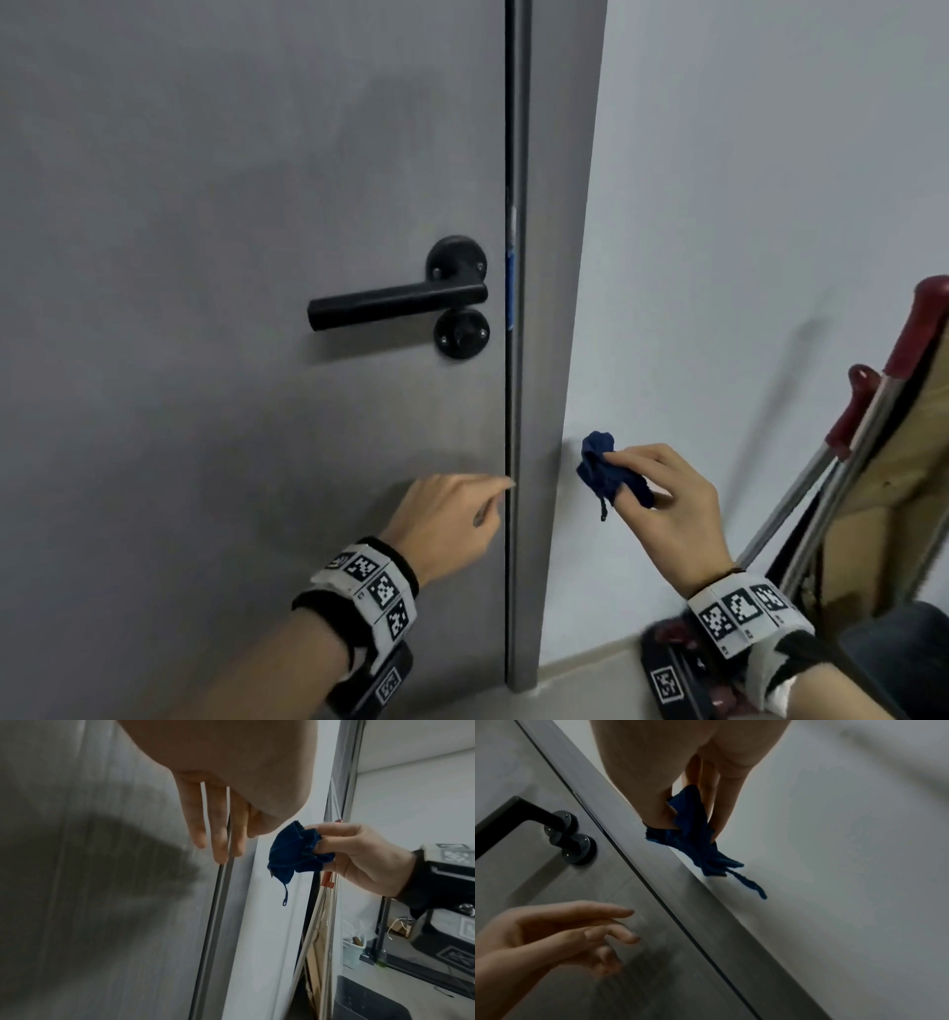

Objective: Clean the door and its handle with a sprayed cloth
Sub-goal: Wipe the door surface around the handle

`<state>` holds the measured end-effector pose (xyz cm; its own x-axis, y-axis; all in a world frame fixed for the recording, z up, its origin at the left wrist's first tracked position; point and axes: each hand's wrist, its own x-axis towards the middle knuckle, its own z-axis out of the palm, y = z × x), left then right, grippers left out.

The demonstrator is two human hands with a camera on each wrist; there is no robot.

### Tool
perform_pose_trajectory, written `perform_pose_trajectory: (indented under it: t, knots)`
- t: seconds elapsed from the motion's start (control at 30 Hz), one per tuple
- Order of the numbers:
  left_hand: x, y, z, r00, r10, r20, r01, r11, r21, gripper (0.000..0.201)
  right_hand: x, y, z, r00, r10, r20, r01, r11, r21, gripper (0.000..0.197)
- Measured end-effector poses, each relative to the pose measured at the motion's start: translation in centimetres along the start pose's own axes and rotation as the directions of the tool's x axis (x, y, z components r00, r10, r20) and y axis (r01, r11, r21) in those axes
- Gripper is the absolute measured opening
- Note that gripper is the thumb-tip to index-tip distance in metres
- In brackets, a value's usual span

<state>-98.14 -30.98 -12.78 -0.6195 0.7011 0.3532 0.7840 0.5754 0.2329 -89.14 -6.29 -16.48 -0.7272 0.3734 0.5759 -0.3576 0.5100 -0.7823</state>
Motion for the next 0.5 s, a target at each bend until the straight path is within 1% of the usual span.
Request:
perform_pose_trajectory:
  t: [0.1, 0.17, 0.2, 0.27, 0.3, 0.33, 0.37, 0.43, 0.47, 0.5]
  knots:
    - [0.5, 1.7, -4.6, 0.985, -0.085, 0.151, 0.092, 0.995, -0.041, 0.035, 0.7, -3.9, -0.9, 0.994, 0.082, 0.072, -0.081, 0.996, -0.027, 0.046]
    - [0.4, 2.7, -8.3, 0.955, -0.136, 0.264, 0.15, 0.988, -0.032, 0.035, 1.3, -7.3, -1.4, 0.982, 0.156, 0.108, -0.154, 0.988, -0.029, 0.049]
    - [0.2, 3.3, -10.3, 0.936, -0.154, 0.315, 0.17, 0.985, -0.023, 0.033, 1.6, -9.3, -1.6, 0.972, 0.193, 0.131, -0.192, 0.981, -0.02, 0.051]
    - [-0.6, 4.8, -14.1, 0.903, -0.182, 0.39, 0.207, 0.978, -0.022, 0.025, 1.8, -13.8, -1.9, 0.949, 0.249, 0.192, -0.252, 0.968, -0.008, 0.057]
    - [-1.1, 5.7, -16.1, 0.889, -0.191, 0.416, 0.229, 0.972, -0.043, 0.025, 1.9, -16.1, -2.0, 0.938, 0.266, 0.222, -0.272, 0.962, -0.001, 0.062]
    - [-1.6, 6.7, -18.0, 0.88, -0.195, 0.434, 0.251, 0.965, -0.075, 0.028, 2.1, -18.5, -2.2, 0.927, 0.279, 0.252, -0.29, 0.957, 0.007, 0.065]
    - [-2.1, 7.7, -19.7, 0.87, -0.197, 0.453, 0.277, 0.954, -0.116, 0.035, 2.1, -20.8, -2.3, 0.912, 0.295, 0.283, -0.312, 0.95, 0.013, 0.068]
    - [-2.8, 9.6, -22.5, 0.847, -0.182, 0.499, 0.342, 0.905, -0.251, 0.055, 2.1, -24.9, -2.3, 0.88, 0.314, 0.358, -0.349, 0.937, 0.035, 0.07]
    - [-3.1, 10.2, -23.5, 0.843, -0.166, 0.511, 0.372, 0.867, -0.332, 0.057, 2.1, -26.6, -2.3, 0.862, 0.321, 0.392, -0.366, 0.929, 0.045, 0.07]
    - [-3.5, 10.5, -24.1, 0.843, -0.156, 0.514, 0.394, 0.831, -0.393, 0.053, 2.0, -27.9, -2.2, 0.847, 0.328, 0.419, -0.381, 0.923, 0.047, 0.069]
